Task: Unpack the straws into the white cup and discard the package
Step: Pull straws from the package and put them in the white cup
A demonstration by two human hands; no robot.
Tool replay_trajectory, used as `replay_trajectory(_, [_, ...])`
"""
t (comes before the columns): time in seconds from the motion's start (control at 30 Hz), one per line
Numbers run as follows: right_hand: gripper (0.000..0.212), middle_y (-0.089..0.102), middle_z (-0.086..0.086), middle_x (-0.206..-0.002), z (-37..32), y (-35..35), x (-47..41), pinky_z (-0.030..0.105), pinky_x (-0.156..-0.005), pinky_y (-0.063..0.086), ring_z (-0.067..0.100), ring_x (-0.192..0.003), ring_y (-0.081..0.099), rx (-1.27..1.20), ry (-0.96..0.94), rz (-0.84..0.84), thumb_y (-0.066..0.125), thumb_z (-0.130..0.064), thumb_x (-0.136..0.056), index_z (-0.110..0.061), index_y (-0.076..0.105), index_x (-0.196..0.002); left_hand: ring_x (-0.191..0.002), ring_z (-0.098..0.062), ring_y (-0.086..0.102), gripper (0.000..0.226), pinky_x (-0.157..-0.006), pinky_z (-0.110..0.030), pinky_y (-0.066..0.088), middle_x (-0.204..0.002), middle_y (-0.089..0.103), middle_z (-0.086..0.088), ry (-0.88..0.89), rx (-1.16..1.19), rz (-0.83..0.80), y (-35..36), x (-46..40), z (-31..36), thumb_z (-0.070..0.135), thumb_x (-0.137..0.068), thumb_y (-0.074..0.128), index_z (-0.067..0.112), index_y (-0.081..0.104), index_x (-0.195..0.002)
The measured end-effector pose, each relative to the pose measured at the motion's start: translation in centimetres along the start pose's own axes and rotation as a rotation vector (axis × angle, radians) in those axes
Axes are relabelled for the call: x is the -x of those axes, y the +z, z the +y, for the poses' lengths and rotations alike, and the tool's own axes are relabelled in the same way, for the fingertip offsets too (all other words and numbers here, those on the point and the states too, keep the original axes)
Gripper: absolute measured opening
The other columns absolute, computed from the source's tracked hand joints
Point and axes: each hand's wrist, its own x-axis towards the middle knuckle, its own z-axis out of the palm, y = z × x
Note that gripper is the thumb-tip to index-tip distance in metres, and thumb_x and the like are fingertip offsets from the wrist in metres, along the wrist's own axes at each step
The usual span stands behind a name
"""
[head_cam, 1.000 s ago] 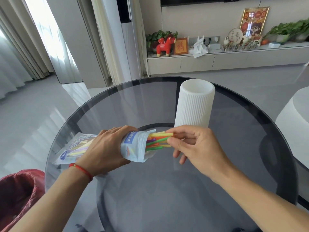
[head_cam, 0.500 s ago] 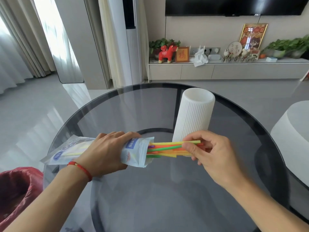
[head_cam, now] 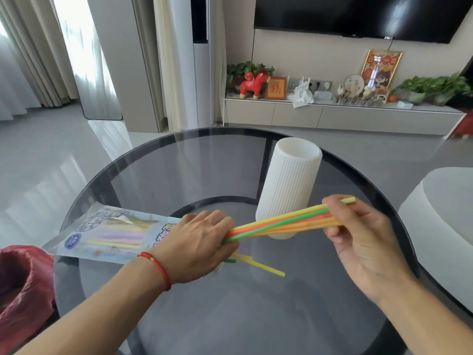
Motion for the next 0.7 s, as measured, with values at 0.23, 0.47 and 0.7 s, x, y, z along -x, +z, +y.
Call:
replay_trajectory(0.23, [0.074,0.063,0.007,-0.083,3.3,3.8,1.9,0.024,-0.049,0.044,0.017,-0.065,0.056,0.029,0.100,-0.149,0.089,-0.066,-0.066,-0.016,0.076,-0.118,-0.084,-0.020,0.046,0.032,-0.082,-0.039,0.042,-0.093,0.046,0.009,0.044,0.020,-0.003,-0.2,0.1,1.6,0.053,-0.103,0.026,0.026,0.041,-0.094])
replay_trajectory(0.47, [0.038,0.056,0.009,-0.043,-0.9,3.5,1.6,0.015,-0.037,0.037,0.008,-0.030,0.046,0.596,-0.281,0.058,0.061,-0.035,-0.097,-0.015,0.069,-0.066,-0.107,-0.014,0.052,0.037,-0.097,-0.034,0.041,-0.116,0.053,0.011,-0.014,0.047,-0.153,1.2,0.0,0.8,0.063,-0.095,0.041,0.032,0.053,-0.112])
replay_trajectory(0.7, [0.046,0.060,0.005,-0.046,-4.8,1.8,-0.8,0.035,-0.049,0.054,0.019,-0.041,0.060,1.157,-0.427,0.086,0.061,-0.036,-0.095,-0.008,0.064,-0.058,-0.113,-0.014,0.046,0.037,-0.100,-0.037,0.041,-0.126,0.049,0.015,-0.025,0.013,-0.193,2.9,-0.6,0.5,0.064,-0.093,0.043,0.039,0.055,-0.117])
